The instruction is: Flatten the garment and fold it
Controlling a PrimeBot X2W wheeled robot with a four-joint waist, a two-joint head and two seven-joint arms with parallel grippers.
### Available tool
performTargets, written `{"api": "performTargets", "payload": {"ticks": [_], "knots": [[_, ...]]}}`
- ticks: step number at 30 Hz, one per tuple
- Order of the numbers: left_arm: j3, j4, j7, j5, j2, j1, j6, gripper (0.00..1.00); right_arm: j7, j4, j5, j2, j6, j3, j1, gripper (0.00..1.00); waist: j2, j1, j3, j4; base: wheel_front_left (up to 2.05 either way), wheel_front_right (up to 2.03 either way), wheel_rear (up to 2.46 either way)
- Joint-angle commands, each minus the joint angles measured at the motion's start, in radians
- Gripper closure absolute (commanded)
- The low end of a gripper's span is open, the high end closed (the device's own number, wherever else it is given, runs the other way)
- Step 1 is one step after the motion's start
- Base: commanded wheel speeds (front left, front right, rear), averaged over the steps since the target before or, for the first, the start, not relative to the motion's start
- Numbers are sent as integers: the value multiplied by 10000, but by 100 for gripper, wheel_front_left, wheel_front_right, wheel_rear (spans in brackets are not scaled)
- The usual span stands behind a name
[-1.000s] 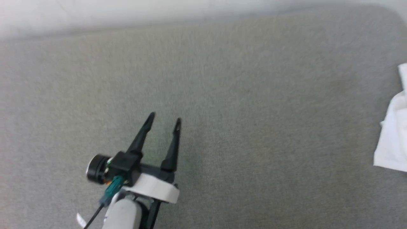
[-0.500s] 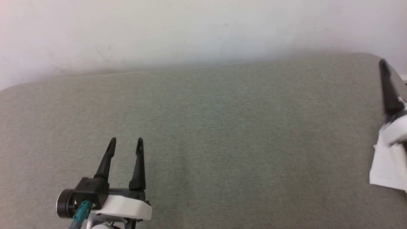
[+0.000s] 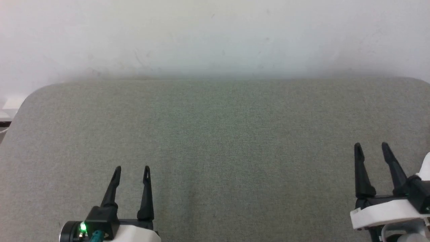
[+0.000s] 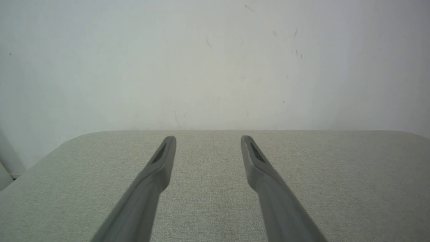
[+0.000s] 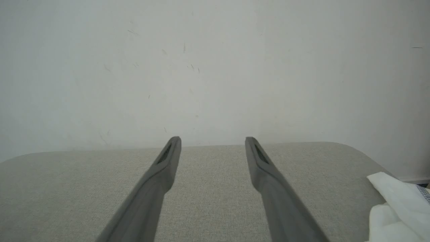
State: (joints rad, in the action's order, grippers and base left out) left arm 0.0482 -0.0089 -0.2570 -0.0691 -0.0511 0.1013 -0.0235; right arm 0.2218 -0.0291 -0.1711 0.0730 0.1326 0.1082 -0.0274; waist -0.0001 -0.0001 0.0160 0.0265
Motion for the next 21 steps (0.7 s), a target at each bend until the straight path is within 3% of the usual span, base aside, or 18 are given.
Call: {"api": "performTargets", "payload": {"ticks": [1,21], "knots": [[65,-22,-47,122,7,167,-92,0,102,-77,126,-77,-19,14,-123,0,1,1,-68,73,0,0,0],[151,3,-47,-37,8,318,-381,0,327,-415,133,-225,-19,-501,-298,0,1,1,-343,153,0,0,0]]}}
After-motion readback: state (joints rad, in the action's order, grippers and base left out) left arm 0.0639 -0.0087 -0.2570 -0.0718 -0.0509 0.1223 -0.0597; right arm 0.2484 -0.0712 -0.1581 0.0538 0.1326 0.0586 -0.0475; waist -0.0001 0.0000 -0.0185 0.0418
